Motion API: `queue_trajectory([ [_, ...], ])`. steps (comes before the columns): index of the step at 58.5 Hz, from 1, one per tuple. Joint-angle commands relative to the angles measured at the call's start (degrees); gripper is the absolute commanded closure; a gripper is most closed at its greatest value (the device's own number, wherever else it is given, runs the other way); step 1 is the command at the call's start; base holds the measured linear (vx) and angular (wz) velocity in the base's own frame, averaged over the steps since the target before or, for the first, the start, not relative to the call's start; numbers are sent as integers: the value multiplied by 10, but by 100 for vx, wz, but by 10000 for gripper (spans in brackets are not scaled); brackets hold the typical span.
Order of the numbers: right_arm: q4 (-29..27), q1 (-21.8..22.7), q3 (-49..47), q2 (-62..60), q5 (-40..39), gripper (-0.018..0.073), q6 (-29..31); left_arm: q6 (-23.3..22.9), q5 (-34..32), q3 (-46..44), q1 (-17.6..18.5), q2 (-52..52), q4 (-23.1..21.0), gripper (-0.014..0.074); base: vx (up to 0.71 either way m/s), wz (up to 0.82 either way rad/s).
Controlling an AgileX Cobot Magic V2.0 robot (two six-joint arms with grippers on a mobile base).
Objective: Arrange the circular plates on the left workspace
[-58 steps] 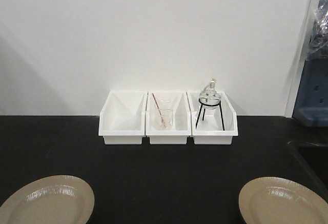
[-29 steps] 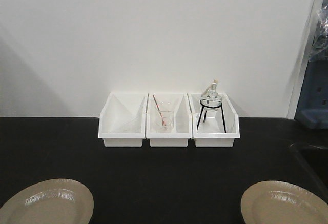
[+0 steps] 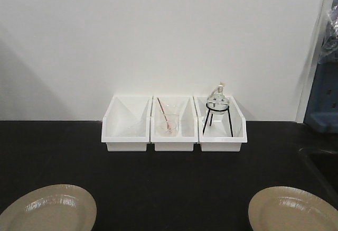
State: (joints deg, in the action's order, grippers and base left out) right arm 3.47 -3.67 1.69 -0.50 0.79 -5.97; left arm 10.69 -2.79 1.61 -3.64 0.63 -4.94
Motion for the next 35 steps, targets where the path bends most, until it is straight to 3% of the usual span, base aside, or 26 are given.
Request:
queue_trajectory([
  [1,5,-1,3,-7,-125,560,0,-18,-87,3,1,8,-9,594,0,0],
  [10,4,-1,-39,-7,-197,560,-8,-95,-105,-54,1,8,-31,594,0,0],
  [11,4,-1,-53,-7,-197,560,-9,-97,-104,-68,1,8,-31,594,0,0],
  [12,4,-1,-128,5,-179,560,-9,-98,-102,-140,1,0,-30,594,0,0],
  [21,5,-1,-267,93,-118,560,6,-87,-94,-259,1,-79,-9,594,0,0],
  [29,5,-1,-392,226,-36,560,12,-90,-20,-370,1,-216,-1,594,0,0],
  [35,-1,-1,-469,348,42,560,9,-95,79,-453,2,-348,-34,594,0,0],
])
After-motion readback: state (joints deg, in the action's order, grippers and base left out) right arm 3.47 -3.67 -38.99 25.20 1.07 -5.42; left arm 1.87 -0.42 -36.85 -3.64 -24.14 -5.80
